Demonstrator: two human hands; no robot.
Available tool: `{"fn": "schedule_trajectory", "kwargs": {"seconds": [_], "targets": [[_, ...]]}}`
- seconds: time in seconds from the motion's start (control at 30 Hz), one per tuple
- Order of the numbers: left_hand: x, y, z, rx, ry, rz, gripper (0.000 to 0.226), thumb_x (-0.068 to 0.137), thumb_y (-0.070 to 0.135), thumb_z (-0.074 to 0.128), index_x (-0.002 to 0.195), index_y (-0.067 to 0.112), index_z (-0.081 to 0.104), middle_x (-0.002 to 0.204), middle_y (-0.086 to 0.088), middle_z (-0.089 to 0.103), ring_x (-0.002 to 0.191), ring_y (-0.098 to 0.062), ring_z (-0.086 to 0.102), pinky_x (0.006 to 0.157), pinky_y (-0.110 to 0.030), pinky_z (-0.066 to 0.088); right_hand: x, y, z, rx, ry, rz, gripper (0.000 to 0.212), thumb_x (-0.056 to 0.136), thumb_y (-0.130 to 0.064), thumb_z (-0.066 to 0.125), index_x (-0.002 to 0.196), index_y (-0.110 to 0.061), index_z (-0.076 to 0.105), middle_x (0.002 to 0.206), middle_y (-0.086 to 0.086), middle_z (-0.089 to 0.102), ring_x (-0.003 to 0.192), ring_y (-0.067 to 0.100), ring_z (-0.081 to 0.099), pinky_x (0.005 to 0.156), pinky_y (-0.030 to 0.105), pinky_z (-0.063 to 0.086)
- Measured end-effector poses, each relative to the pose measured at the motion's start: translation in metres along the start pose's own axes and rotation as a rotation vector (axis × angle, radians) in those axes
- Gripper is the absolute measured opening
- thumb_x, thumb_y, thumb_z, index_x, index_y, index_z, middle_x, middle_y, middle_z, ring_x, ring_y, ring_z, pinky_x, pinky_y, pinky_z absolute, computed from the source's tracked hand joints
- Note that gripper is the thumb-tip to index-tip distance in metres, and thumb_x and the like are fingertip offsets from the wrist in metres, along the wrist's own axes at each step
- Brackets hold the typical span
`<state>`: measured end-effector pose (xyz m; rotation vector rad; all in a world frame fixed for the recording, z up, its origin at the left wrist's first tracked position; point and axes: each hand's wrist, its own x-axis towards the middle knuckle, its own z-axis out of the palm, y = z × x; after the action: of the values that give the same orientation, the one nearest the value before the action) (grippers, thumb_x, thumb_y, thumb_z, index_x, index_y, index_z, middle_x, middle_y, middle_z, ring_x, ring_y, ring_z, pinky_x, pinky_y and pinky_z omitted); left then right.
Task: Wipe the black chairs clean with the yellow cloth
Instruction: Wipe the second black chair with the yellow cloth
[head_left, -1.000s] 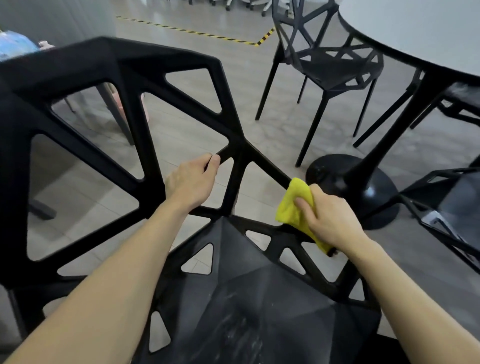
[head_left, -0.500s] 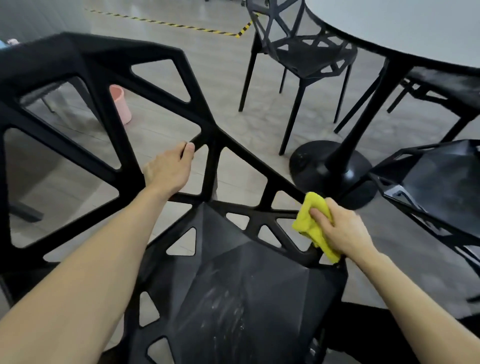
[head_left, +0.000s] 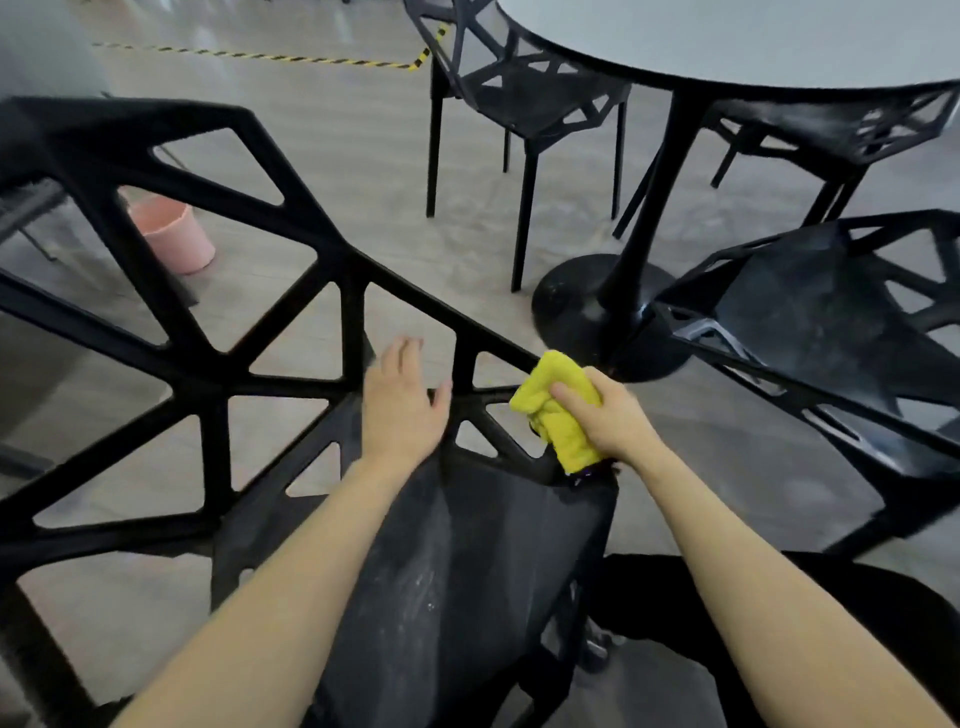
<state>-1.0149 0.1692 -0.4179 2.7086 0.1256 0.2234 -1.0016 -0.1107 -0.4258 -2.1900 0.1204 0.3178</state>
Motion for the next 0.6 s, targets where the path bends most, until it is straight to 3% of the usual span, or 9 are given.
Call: {"fn": "schedule_trajectory", "kwargs": {"seconds": [0.07, 0.17, 0.23, 0.3, 0.43, 0.6], "targets": [[0.005, 0.023, 0.017, -0.197, -0.194, -0.088, 0.064, 0.110, 0.047, 0.052, 0.158, 0.006, 0.043, 0.158, -0.016, 0.053, 0.146, -0.037, 0.048, 0.120, -0.048, 0.040, -0.039, 0.029, 0.009, 0.180, 0.039, 0.116, 0.032, 0.097, -0.052, 0.072, 0.119, -0.029, 0.067, 0.114, -0.003, 0.077, 0.099, 0.008, 0.071, 0.075, 0.017, 0.050], [0.024, 0.041, 0.032, -0.265, -0.237, -0.189, 0.050, 0.112, 0.051, 0.047, 0.136, 0.009, 0.060, 0.126, -0.017, 0.072, 0.122, -0.040, 0.064, 0.091, -0.042, 0.047, -0.080, 0.052, 0.024, 0.150, 0.041, 0.128, 0.033, 0.096, -0.050, 0.073, 0.120, -0.031, 0.060, 0.108, -0.012, 0.074, 0.104, 0.016, 0.071, 0.080, 0.030, 0.049], [0.030, 0.037, 0.040, -0.213, -0.183, -0.171, 0.055, 0.110, 0.060, 0.045, 0.121, 0.009, 0.065, 0.107, -0.014, 0.076, 0.106, -0.039, 0.069, 0.084, -0.044, 0.049, -0.065, 0.048, 0.021, 0.052, 0.008, 0.088, 0.042, 0.097, -0.053, 0.072, 0.124, -0.026, 0.054, 0.114, -0.007, 0.071, 0.107, 0.021, 0.067, 0.083, 0.034, 0.046], [0.035, 0.028, 0.048, -0.164, -0.163, -0.168, 0.060, 0.108, 0.065, 0.045, 0.114, 0.009, 0.065, 0.101, -0.014, 0.075, 0.101, -0.040, 0.069, 0.083, -0.046, 0.051, -0.030, 0.025, 0.016, -0.044, 0.037, 0.021, 0.052, 0.097, -0.054, 0.071, 0.127, -0.016, 0.051, 0.120, 0.006, 0.071, 0.112, 0.029, 0.065, 0.085, 0.037, 0.047], [0.048, 0.022, 0.048, -0.145, -0.191, -0.185, 0.055, 0.107, 0.062, 0.051, 0.111, 0.009, 0.064, 0.105, -0.019, 0.074, 0.108, -0.044, 0.065, 0.085, -0.046, 0.049, 0.013, -0.006, 0.017, -0.084, 0.142, -0.098, 0.048, 0.099, -0.062, 0.062, 0.115, -0.017, 0.054, 0.102, 0.014, 0.072, 0.102, 0.039, 0.066, 0.084, 0.048, 0.053], [0.048, 0.020, 0.044, -0.196, -0.230, -0.175, 0.053, 0.107, 0.062, 0.052, 0.116, 0.012, 0.067, 0.103, -0.013, 0.075, 0.105, -0.037, 0.067, 0.087, -0.045, 0.053, -0.008, 0.015, 0.026, 0.227, 0.367, 0.152, 0.051, 0.112, -0.052, 0.041, 0.123, -0.010, 0.067, 0.118, 0.016, 0.072, 0.114, 0.036, 0.064, 0.081, 0.033, 0.039]]}}
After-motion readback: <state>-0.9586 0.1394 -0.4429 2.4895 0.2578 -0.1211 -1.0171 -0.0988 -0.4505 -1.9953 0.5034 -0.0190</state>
